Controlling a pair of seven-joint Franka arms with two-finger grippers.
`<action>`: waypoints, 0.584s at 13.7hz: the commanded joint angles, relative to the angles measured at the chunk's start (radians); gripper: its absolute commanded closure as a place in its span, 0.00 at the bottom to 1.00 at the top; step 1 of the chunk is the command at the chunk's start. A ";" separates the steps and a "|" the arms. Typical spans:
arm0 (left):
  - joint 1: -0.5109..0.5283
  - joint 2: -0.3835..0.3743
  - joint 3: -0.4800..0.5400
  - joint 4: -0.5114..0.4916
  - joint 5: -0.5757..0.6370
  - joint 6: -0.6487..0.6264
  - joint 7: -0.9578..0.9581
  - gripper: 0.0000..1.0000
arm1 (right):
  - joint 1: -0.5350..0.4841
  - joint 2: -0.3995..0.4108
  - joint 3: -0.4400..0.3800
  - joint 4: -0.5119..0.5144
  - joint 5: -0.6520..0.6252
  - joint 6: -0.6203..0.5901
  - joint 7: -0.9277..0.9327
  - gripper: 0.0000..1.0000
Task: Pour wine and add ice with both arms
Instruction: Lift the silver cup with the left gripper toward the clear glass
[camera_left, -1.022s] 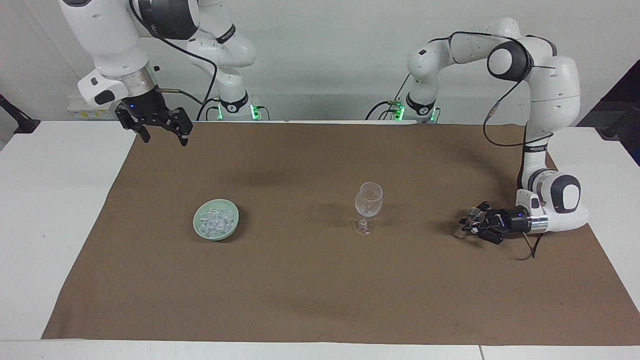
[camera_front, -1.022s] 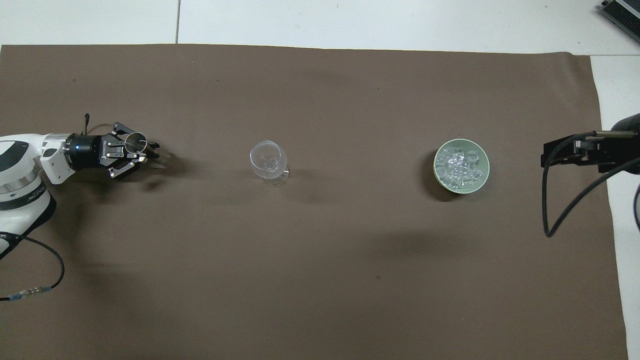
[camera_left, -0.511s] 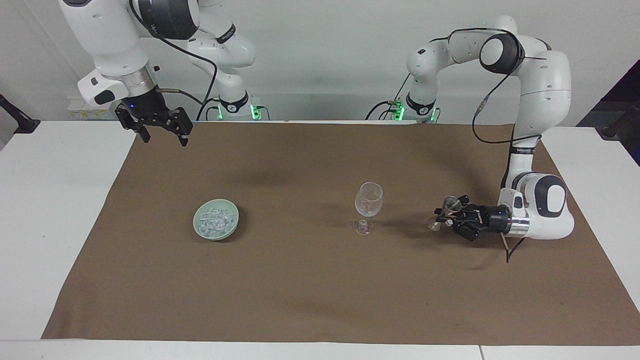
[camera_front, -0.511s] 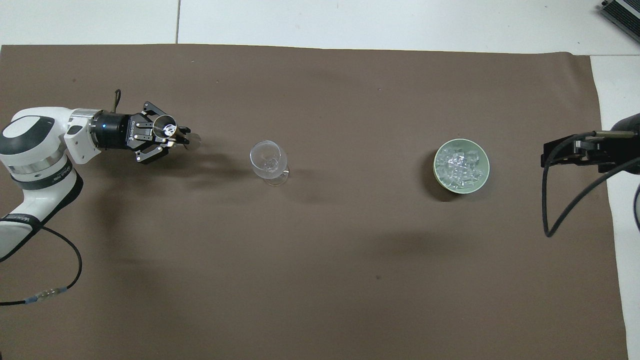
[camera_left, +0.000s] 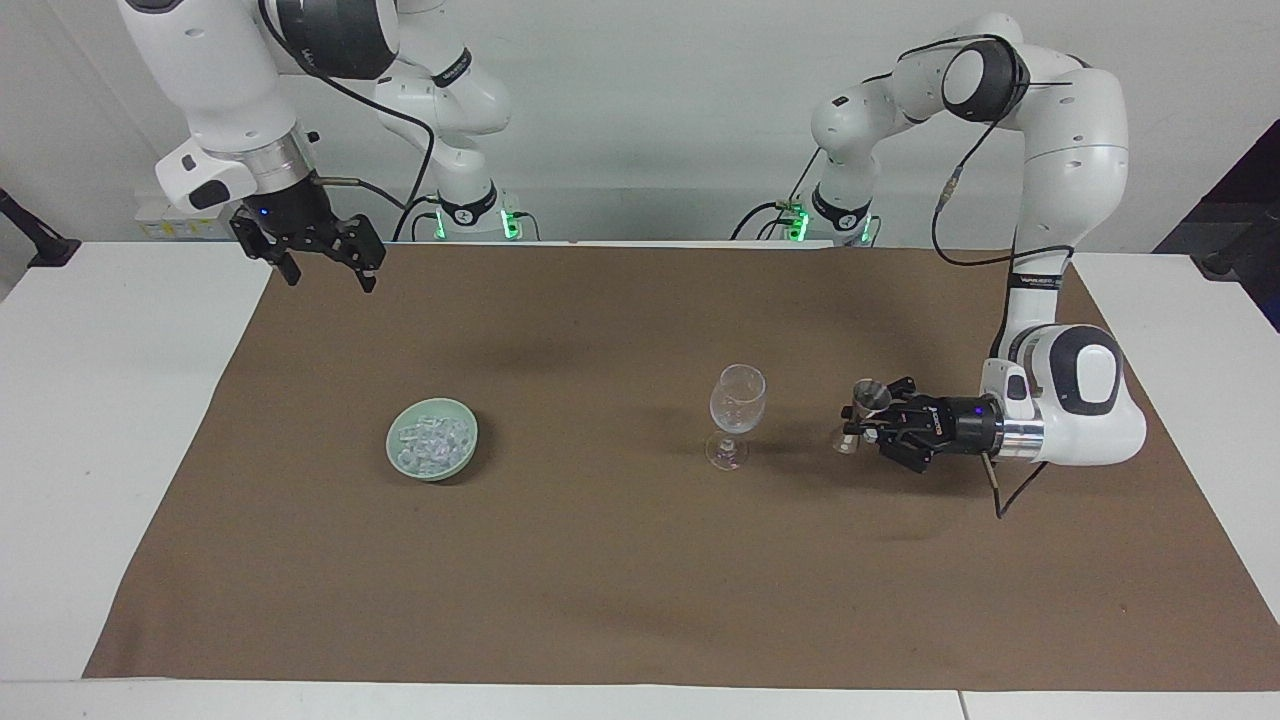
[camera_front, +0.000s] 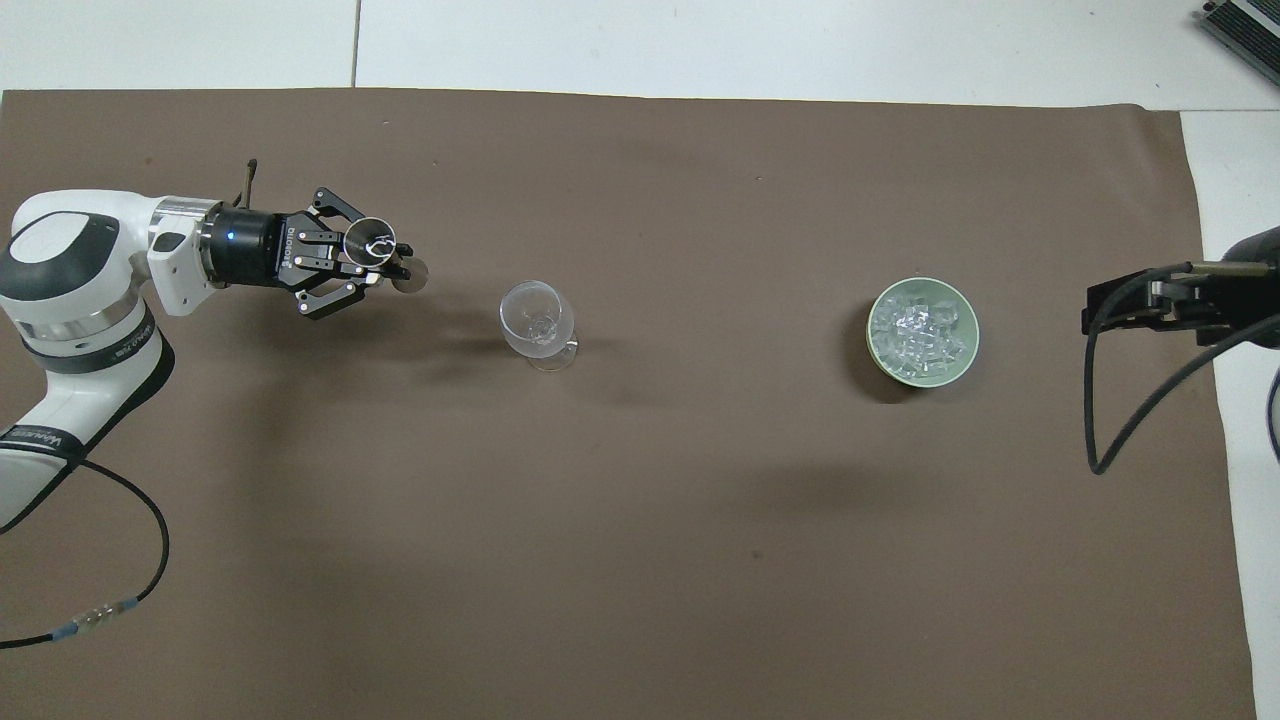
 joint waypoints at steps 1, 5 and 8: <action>-0.018 -0.096 0.017 -0.101 -0.015 0.063 -0.003 1.00 | -0.019 0.004 0.012 0.007 0.005 0.003 -0.014 0.00; -0.035 -0.135 0.017 -0.122 -0.022 0.075 -0.008 1.00 | -0.019 0.003 0.012 0.007 0.005 0.003 -0.014 0.00; -0.061 -0.138 0.016 -0.112 -0.022 0.077 -0.026 1.00 | -0.019 0.004 0.012 0.007 0.005 0.003 -0.014 0.00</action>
